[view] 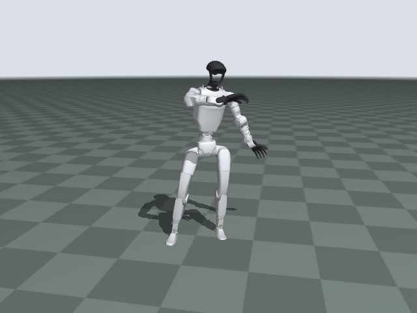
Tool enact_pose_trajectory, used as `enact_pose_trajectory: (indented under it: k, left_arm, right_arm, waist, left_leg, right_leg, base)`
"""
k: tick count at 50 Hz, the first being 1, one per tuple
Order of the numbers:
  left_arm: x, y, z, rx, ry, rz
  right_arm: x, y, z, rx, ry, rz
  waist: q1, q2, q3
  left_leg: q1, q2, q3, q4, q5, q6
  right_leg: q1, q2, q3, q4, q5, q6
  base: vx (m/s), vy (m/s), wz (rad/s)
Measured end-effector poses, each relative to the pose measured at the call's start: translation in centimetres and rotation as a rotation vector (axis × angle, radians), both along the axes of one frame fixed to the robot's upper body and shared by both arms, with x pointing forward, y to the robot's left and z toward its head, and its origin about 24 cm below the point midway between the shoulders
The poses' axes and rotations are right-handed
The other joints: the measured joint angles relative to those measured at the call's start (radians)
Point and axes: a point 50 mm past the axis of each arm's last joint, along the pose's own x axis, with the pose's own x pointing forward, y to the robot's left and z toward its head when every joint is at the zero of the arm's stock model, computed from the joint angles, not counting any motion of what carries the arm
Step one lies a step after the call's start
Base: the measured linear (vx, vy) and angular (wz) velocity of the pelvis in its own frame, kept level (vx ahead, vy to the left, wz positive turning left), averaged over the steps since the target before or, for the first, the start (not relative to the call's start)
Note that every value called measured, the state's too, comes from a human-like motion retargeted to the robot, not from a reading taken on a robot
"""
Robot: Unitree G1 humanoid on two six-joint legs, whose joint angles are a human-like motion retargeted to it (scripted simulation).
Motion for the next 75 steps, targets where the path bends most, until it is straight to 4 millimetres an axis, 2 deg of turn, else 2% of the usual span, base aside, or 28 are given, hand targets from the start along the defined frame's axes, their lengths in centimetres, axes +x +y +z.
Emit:
enact_pose_trajectory:
  k: [2,4,6,8,10,12,15,17,20,23,26,29,33,36,38,40,42,43,46,49,53,56,59,63,67,72,73,75]
  left_arm:
    - [7.3,-6.3,0.2,-0.125,-0.103,-0.051]
    - [14.1,-12.8,2.9,-0.231,-0.287,-0.093]
    - [19.7,-19.2,7.6,-0.352,-0.480,-0.134]
    - [23.3,-24.7,13.3,-0.465,-0.655,-0.178]
    - [25.3,-28.9,19.0,-0.527,-0.806,-0.241]
    - [26.2,-31.5,24.0,-0.556,-0.906,-0.294]
    - [26.6,-33.1,29.4,-0.533,-1.031,-0.375]
    - [26.9,-33.0,31.2,-0.513,-1.094,-0.419]
    - [27.6,-31.8,31.4,-0.484,-1.154,-0.482]
    - [28.2,-30.0,28.5,-0.465,-1.150,-0.565]
    - [28.1,-27.6,23.0,-0.463,-1.110,-0.641]
    - [26.0,-24.7,15.4,-0.525,-1.060,-0.680]
    - [18.9,-19.3,4.4,-0.593,-0.902,-0.648]
    - [10.5,-13.3,-1.9,-0.560,-0.672,-0.536]
    - [3.9,-8.5,-4.1,-0.503,-0.500,-0.447]
    - [-3.2,-3.0,-4.2,-0.416,-0.350,-0.357]
    - [-8.9,1.8,-2.5,-0.320,-0.278,-0.228]
    - [-11.6,4.2,-0.9,-0.251,-0.262,-0.171]
    - [-17.3,10.6,5.7,-0.019,-0.323,0.000]
    - [-20.4,15.0,13.1,0.204,-0.381,0.065]
    - [-22.4,17.9,21.6,0.398,-0.289,0.044]
    - [-23.4,18.6,25.9,0.486,-0.186,0.063]
    - [-24.7,18.5,28.2,0.552,-0.101,0.134]
    - [-26.2,17.9,28.5,0.593,0.001,0.247]
    - [-26.1,17.5,25.8,0.565,0.054,0.307]
    - [-22.3,16.3,18.0,0.424,0.102,0.308]
    - [-20.8,15.7,16.0,0.385,0.122,0.288]
    - [-16.2,14.0,11.5,0.319,0.160,0.195]
  right_arm:
    - [-0.1,0.7,0.1,-0.001,0.013,0.009]
    - [-0.3,1.3,0.2,0.001,0.002,0.021]
    - [-0.4,1.6,0.5,0.008,-0.010,0.029]
    - [-0.6,1.8,1.1,0.027,-0.027,0.039]
    - [-0.9,1.8,1.9,0.065,-0.052,0.052]
    - [-1.3,1.9,2.9,0.082,-0.083,0.067]
    - [-1.6,1.9,4.3,0.113,-0.125,0.072]
    - [-1.8,1.9,5.1,0.120,-0.140,0.068]
    - [-1.8,1.9,5.8,0.116,-0.141,0.054]
    - [-1.6,1.5,5.8,0.084,-0.123,0.031]
    - [-1.2,0.9,5.3,0.062,-0.088,0.002]
    - [-0.7,0.2,4.5,0.047,-0.040,-0.029]
    - [-0.2,-0.7,3.4,0.032,0.014,-0.067]
    - [0.1,-1.8,3.0,0.017,0.012,-0.101]
    - [0.1,-2.7,2.8,0.010,0.007,-0.126]
    - [0.2,-3.4,2.8,0.015,0.012,-0.151]
    - [0.3,-4.9,2.7,-0.027,0.004,-0.201]
    - [0.3,-5.6,2.6,-0.041,0.008,-0.225]
    - [0.5,-7.7,2.1,-0.098,0.024,-0.310]
    - [0.6,-9.6,1.7,-0.141,0.043,-0.390]
    - [0.6,-11.5,1.7,-0.160,0.042,-0.465]
    - [0.5,-12.2,2.2,-0.155,0.020,-0.491]
    - [0.4,-12.2,2.9,-0.138,-0.013,-0.490]
    - [0.2,-11.3,3.7,-0.111,-0.062,-0.441]
    - [-0.1,-9.9,4.3,-0.076,-0.097,-0.374]
    - [-0.6,-8.0,4.6,-0.036,-0.136,-0.279]
    - [-0.6,-7.6,4.5,-0.034,-0.141,-0.258]
    - [-0.7,-7.0,4.6,-0.028,-0.155,-0.229]
  waist:
    - [-0.043,-0.010,-0.006]
    - [-0.083,-0.020,-0.015]
    - [-0.116,-0.029,-0.025]
    - [-0.142,-0.036,-0.037]
    - [-0.167,-0.024,-0.051]
    - [-0.178,-0.037,-0.058]
    - [-0.191,-0.045,-0.064]
    - [-0.191,-0.050,-0.065]
    - [-0.180,-0.058,-0.063]
    - [-0.152,-0.058,-0.057]
    - [-0.124,-0.056,-0.047]
    - [-0.099,-0.050,-0.039]
    - [-0.072,-0.030,-0.030]
    - [-0.038,-0.026,-0.016]
    - [-0.009,-0.017,-0.007]
    - [0.014,0.000,0.003]
    - [0.066,0.010,0.010]
    - [0.088,0.023,0.011]
    - [0.159,0.039,0.014]
    - [0.218,0.057,0.008]
    - [0.270,0.079,-0.001]
    - [0.290,0.095,-0.006]
    - [0.293,0.108,-0.010]
    - [0.273,0.097,-0.004]
    - [0.240,0.077,-0.001]
    - [0.186,0.055,0.004]
    - [0.173,0.040,0.010]
    - [0.152,0.035,0.015]
  left_leg:
    - [-0.002,-0.002,0.004,0.001,0.003,0.008]
    - [-0.003,-0.002,0.009,0.000,0.005,0.013]
    - [-0.005,-0.002,0.015,-0.002,0.007,0.017]
    - [-0.007,-0.001,0.025,-0.005,0.010,0.019]
    - [-0.010,0.025,0.026,0.005,0.000,-0.037]
    - [-0.015,0.013,0.052,0.000,0.007,0.009]
    - [-0.013,0.016,0.084,-0.004,0.008,0.022]
    - [-0.009,0.020,0.105,-0.001,0.003,0.025]
    - [0.000,0.026,0.133,0.006,-0.007,0.030]
    - [0.007,0.028,0.153,0.013,-0.016,0.037]
    - [0.015,0.030,0.161,0.018,-0.023,0.034]
    - [0.018,0.029,0.156,0.021,-0.027,0.025]
    - [0.011,0.037,0.128,0.032,-0.035,-0.019]
    - [0.009,0.020,0.113,0.015,-0.022,-0.008]
    - [0.007,0.016,0.100,0.010,-0.018,-0.018]
    - [0.010,0.033,0.076,0.016,-0.024,-0.073]
    - [0.005,0.015,0.070,0.007,-0.014,-0.046]
    - [0.005,0.022,0.057,0.008,-0.015,-0.071]
    - [0.001,0.009,0.042,0.003,-0.007,-0.058]
    - [-0.004,0.003,0.020,-0.003,0.001,-0.057]
    - [-0.011,-0.002,-0.010,-0.011,0.011,-0.060]
    - [-0.009,0.004,-0.034,-0.027,0.020,-0.080]
    - [0.001,0.010,-0.052,-0.053,0.033,-0.135]
    - [0.004,0.003,-0.054,-0.067,0.041,-0.135]
    - [0.004,0.008,-0.045,-0.069,0.042,-0.135]
    - [0.000,0.018,-0.022,-0.054,0.032,-0.111]
    - [-0.005,0.001,-0.008,-0.045,0.029,-0.056]
    - [-0.008,-0.005,0.002,-0.034,0.023,-0.030]
  right_leg:
    - [-0.005,-0.001,0.006,0.000,0.004,0.000]
    - [-0.010,-0.001,0.013,-0.002,0.008,0.001]
    - [-0.015,0.001,0.020,-0.009,0.014,0.006]
    - [-0.020,0.005,0.028,-0.021,0.022,0.015]
    - [-0.022,0.028,0.033,-0.032,0.027,0.026]
    - [-0.028,0.023,0.049,-0.057,0.043,0.040]
    - [-0.035,0.031,0.075,-0.084,0.060,0.057]
    - [-0.037,0.039,0.093,-0.098,0.069,0.067]
    - [-0.036,0.048,0.120,-0.113,0.078,0.075]
    - [-0.035,0.052,0.139,-0.121,0.083,0.080]
    - [-0.030,0.054,0.148,-0.122,0.082,0.078]
    - [-0.024,0.053,0.144,-0.119,0.078,0.072]
    - [-0.013,0.055,0.117,-0.112,0.067,0.064]
    - [-0.010,0.039,0.098,-0.108,0.062,0.061]
    - [-0.006,0.034,0.083,-0.102,0.056,0.059]
    - [0.004,0.045,0.065,-0.091,0.045,0.053]
    - [0.004,0.028,0.052,-0.088,0.044,0.054]
    - [0.008,0.033,0.042,-0.083,0.040,0.054]
    - [0.012,0.020,0.019,-0.074,0.035,0.052]
    - [0.018,0.012,-0.008,-0.065,0.031,0.052]
    - [0.025,0.005,-0.042,-0.055,0.027,0.053]
    - [0.028,0.008,-0.062,-0.049,0.024,0.054]
    - [0.031,0.012,-0.075,-0.044,0.022,0.063]
    - [0.030,0.004,-0.078,-0.044,0.023,0.067]
    - [0.023,0.008,-0.069,-0.046,0.023,0.063]
    - [0.014,0.017,-0.047,-0.050,0.024,0.052]
    - [0.011,0.003,-0.039,-0.053,0.027,0.049]
    - [0.005,-0.002,-0.027,-0.049,0.026,0.045]
  base:
    - [-0.07,0.02,-0.17]
    - [-0.06,0.02,-0.18]
    - [-0.06,0.02,-0.23]
    - [-0.04,0.01,-0.30]
    - [-0.03,0.01,-0.36]
    - [-0.03,0.00,-0.49]
    - [-0.02,-0.01,-0.54]
    - [-0.01,-0.01,-0.56]
    - [-0.01,-0.01,-0.52]
    - [-0.01,0.00,-0.36]
    - [0.00,0.00,-0.08]
    - [0.00,0.00,0.00]
    - [0.02,0.03,0.33]
    - [0.03,0.03,0.39]
    - [0.04,0.03,0.43]
    - [0.05,0.03,0.44]
    - [0.04,0.03,0.44]
    - [0.05,0.03,0.45]
    - [0.04,0.02,0.45]
    - [0.03,0.02,0.47]
    - [0.02,0.02,0.44]
    - [0.00,0.01,0.32]
    - [0.00,0.05,0.19]
    - [0.00,0.00,0.00]
    - [-0.01,-0.03,-0.07]
    - [-0.02,-0.07,-0.22]
    - [-0.03,-0.04,-0.23]
    - [-0.03,-0.03,-0.23]
